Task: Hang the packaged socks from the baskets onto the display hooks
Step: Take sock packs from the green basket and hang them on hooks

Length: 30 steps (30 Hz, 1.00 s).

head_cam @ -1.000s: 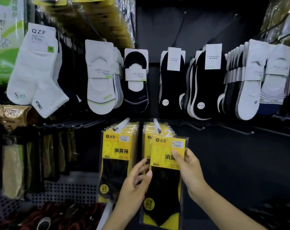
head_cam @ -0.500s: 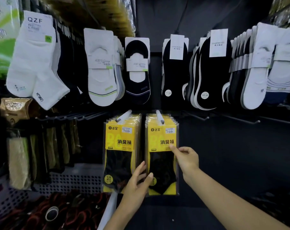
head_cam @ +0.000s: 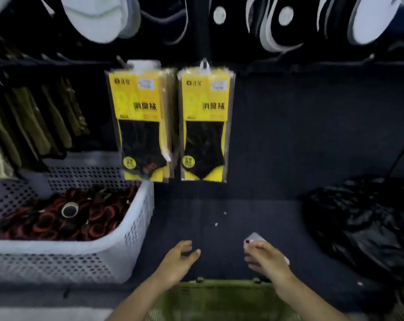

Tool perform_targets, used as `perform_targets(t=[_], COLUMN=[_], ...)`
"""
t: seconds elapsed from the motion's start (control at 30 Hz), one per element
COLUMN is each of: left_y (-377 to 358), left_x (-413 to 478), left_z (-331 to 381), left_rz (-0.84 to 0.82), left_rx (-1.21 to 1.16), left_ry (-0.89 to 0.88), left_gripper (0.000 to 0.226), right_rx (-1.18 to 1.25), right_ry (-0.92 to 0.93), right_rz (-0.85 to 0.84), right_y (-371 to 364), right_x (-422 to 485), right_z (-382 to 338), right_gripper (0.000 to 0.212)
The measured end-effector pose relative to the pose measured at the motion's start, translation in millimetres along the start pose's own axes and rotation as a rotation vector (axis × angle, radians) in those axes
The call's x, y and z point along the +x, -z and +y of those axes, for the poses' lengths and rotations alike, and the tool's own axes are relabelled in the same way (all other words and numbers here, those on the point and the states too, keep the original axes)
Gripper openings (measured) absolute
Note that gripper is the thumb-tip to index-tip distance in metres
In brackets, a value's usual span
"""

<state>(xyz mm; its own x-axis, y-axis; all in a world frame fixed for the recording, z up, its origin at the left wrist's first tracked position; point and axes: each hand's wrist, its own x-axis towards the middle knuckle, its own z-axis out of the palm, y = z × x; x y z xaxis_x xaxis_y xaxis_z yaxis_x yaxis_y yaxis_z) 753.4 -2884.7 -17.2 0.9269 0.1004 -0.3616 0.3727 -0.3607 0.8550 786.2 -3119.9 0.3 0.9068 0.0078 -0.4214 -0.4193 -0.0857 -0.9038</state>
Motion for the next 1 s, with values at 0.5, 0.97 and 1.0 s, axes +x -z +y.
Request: perform_targets(t=[0.5,0.97,1.0], left_y=[-112.3,-143.9,-144.0], left_x=[-49.0,-42.0,-40.9], left_z=[-221.8,-234.6,-234.7], left_rz=[-0.06,-0.151,-0.161], left_rx=[0.117,0.205,0.179], left_ry=[0.411,0.391,0.401], left_gripper=[0.019,0.091,0.09], right_rx=[-0.202,-0.252,-0.203], right_ry=[-0.473,-0.47,-0.493], right_rz=[0.058,0.025,0.047], right_y=[53.8,21.9,22.7], right_x=[-5.4,11.3,12.1], right_z=[256.3,286.7,286.6], right_gripper=[0.041,0.075,0.073])
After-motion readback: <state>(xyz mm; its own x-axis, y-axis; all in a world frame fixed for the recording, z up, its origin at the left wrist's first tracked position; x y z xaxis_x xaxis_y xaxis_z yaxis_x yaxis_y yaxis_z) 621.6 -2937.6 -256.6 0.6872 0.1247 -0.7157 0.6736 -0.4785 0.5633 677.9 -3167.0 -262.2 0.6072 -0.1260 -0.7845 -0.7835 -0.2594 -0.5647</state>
